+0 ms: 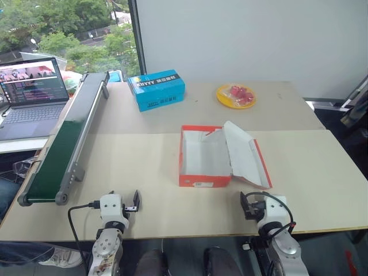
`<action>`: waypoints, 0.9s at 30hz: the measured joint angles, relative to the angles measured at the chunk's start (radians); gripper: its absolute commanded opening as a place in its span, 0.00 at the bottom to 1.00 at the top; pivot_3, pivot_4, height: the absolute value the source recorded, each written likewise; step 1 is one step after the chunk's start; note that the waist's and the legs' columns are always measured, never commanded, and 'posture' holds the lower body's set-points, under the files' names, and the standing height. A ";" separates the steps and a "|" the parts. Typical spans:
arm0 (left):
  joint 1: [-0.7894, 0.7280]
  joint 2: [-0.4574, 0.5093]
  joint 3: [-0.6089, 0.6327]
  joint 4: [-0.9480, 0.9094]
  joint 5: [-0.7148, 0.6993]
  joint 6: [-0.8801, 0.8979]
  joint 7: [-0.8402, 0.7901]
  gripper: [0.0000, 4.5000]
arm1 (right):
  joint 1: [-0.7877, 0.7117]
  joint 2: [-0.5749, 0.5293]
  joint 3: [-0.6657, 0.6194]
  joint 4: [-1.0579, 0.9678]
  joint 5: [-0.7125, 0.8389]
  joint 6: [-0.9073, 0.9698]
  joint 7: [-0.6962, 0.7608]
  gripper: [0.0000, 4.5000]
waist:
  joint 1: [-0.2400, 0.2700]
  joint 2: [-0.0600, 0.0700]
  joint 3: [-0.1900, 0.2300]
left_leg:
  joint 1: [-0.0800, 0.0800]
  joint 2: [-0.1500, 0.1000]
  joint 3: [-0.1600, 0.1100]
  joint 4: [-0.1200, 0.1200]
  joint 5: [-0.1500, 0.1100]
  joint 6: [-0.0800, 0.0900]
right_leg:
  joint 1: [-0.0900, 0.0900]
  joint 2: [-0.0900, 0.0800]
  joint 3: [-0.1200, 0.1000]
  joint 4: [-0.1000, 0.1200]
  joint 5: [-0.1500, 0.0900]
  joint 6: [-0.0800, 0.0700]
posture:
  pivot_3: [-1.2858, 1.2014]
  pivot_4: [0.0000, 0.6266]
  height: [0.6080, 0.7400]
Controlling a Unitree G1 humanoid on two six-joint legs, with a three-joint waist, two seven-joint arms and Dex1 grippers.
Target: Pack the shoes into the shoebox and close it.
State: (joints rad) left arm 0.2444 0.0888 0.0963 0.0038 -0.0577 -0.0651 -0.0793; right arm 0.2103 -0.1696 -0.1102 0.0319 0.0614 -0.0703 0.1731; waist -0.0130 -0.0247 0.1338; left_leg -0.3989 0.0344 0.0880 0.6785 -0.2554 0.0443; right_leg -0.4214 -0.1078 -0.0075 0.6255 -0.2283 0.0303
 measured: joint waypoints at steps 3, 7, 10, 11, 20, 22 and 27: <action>0.000 0.003 -0.002 0.006 0.000 -0.011 -0.008 1.00 | 0.002 0.000 0.000 -0.004 -0.001 0.002 -0.002 0.99 | 0.000 0.000 0.000 | 0.000 0.000 0.000 0.000 0.000 0.000 | 0.000 0.000 0.000 0.000 0.000 0.000 | 0.52 0.24 1.00; 0.005 0.010 -0.009 0.014 0.019 -0.042 -0.011 1.00 | 0.032 -0.004 -0.001 -0.033 -0.013 0.007 -0.016 0.99 | 0.001 0.000 0.000 | -0.001 0.000 0.000 0.000 0.000 0.000 | 0.000 0.000 0.000 0.000 0.000 0.000 | 0.52 0.24 1.00; -0.003 0.017 -0.007 0.013 0.014 -0.039 -0.017 1.00 | 0.060 -0.015 -0.007 -0.080 -0.019 0.025 -0.021 0.99 | 0.001 0.000 0.000 | -0.001 0.000 0.000 0.000 0.000 0.000 | -0.001 0.000 0.000 0.000 0.000 0.000 | 0.52 0.24 1.00; -0.005 0.018 -0.003 0.012 0.009 -0.035 -0.021 1.00 | 0.070 -0.018 -0.013 -0.102 -0.020 0.035 -0.022 0.99 | 0.001 0.000 0.000 | -0.001 0.000 0.000 0.000 0.000 0.000 | -0.001 0.000 0.000 0.000 0.000 0.000 | 0.52 0.24 1.00; -0.253 0.176 0.152 0.013 -0.053 0.053 -0.019 1.00 | 0.018 -0.068 -0.155 -0.385 -0.040 0.266 -0.136 0.99 | 0.004 -0.001 0.001 | -0.004 -0.001 -0.001 0.001 0.000 0.000 | -0.002 0.000 -0.002 0.000 0.003 0.005 | 0.52 0.24 1.00; -0.315 0.200 0.159 0.013 -0.060 0.064 -0.025 1.00 | -0.038 -0.080 -0.172 -0.410 -0.047 0.325 -0.157 0.99 | 0.004 -0.001 0.002 | -0.005 -0.002 -0.002 0.002 0.000 0.000 | -0.002 0.000 -0.002 0.000 0.004 0.007 | 0.52 0.24 1.00; -0.461 0.218 0.148 0.006 -0.066 0.111 -0.046 1.00 | -0.256 -0.117 -0.171 -0.431 -0.051 0.422 -0.174 0.99 | 0.000 -0.002 0.002 | -0.005 -0.003 -0.002 0.002 0.001 0.000 | -0.002 0.001 -0.002 0.000 0.005 0.008 | 0.52 0.24 1.00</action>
State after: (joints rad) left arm -0.2164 0.3069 0.2447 0.0096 -0.1241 0.0458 -0.1258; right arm -0.0458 -0.2866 -0.2816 -0.3995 0.0103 0.3518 -0.0009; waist -0.0131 -0.0263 0.1361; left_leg -0.4039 0.0318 0.0861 0.6809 -0.2546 0.0441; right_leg -0.4232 -0.1067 -0.0093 0.6258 -0.2231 0.0379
